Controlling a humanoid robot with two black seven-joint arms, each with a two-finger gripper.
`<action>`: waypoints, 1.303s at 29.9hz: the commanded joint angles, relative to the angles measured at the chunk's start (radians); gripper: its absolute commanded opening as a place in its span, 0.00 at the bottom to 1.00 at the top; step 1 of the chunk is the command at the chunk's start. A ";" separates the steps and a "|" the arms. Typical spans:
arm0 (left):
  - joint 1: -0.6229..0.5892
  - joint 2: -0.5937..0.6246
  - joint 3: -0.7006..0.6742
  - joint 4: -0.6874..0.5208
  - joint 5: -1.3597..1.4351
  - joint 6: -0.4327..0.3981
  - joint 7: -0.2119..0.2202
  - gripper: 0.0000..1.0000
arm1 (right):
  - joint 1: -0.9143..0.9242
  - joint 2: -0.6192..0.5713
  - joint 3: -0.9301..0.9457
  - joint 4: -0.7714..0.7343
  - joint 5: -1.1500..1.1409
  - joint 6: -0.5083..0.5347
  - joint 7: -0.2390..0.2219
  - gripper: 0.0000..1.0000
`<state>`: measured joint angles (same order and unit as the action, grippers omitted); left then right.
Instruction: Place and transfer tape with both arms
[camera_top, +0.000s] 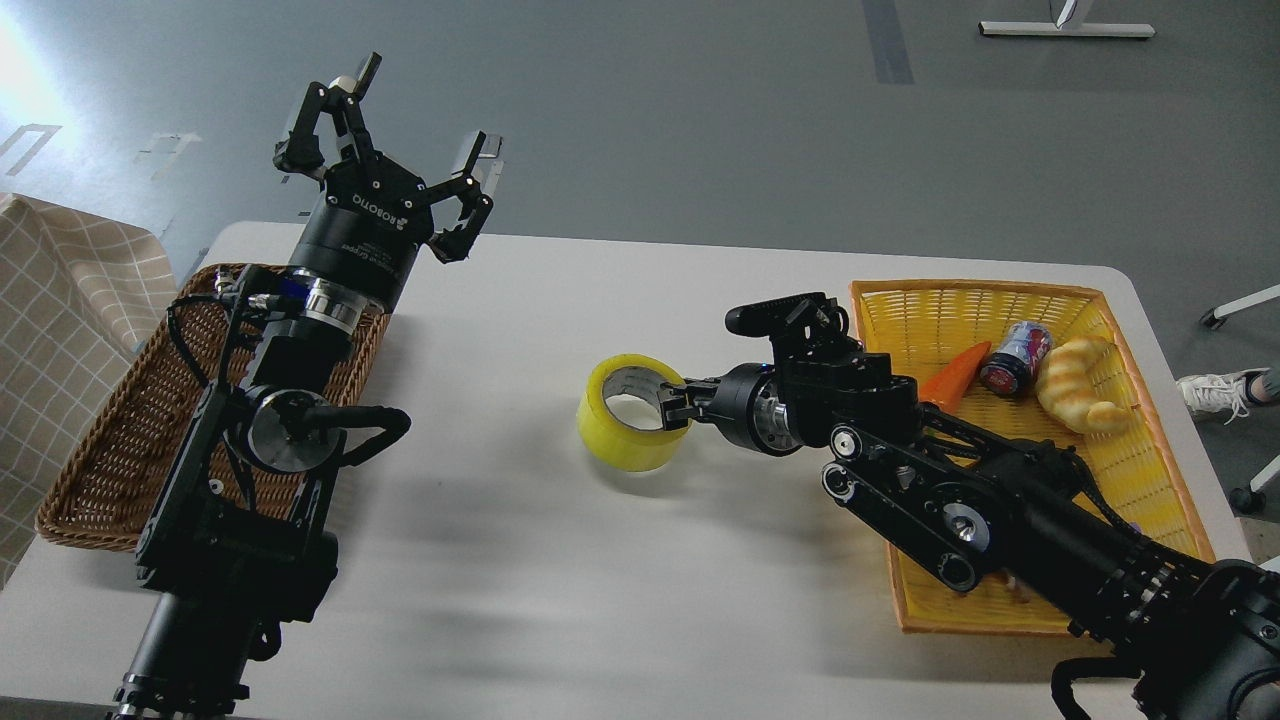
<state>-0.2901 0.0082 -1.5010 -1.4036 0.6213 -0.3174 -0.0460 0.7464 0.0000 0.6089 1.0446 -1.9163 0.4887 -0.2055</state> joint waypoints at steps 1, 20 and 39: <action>0.005 0.001 -0.001 0.000 0.000 -0.002 0.000 0.98 | -0.004 0.000 0.002 0.000 0.003 0.000 0.000 0.13; 0.011 -0.001 -0.001 0.000 0.000 0.000 -0.002 0.98 | -0.045 0.000 0.002 -0.003 0.013 -0.140 0.003 0.97; 0.009 0.032 -0.010 0.026 0.005 0.057 -0.087 0.98 | -0.093 -0.044 0.374 0.362 0.261 -0.223 0.014 1.00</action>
<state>-0.2804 0.0252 -1.5195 -1.3869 0.6244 -0.2797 -0.1320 0.6773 -0.0117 0.9407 1.3284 -1.7091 0.2655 -0.1930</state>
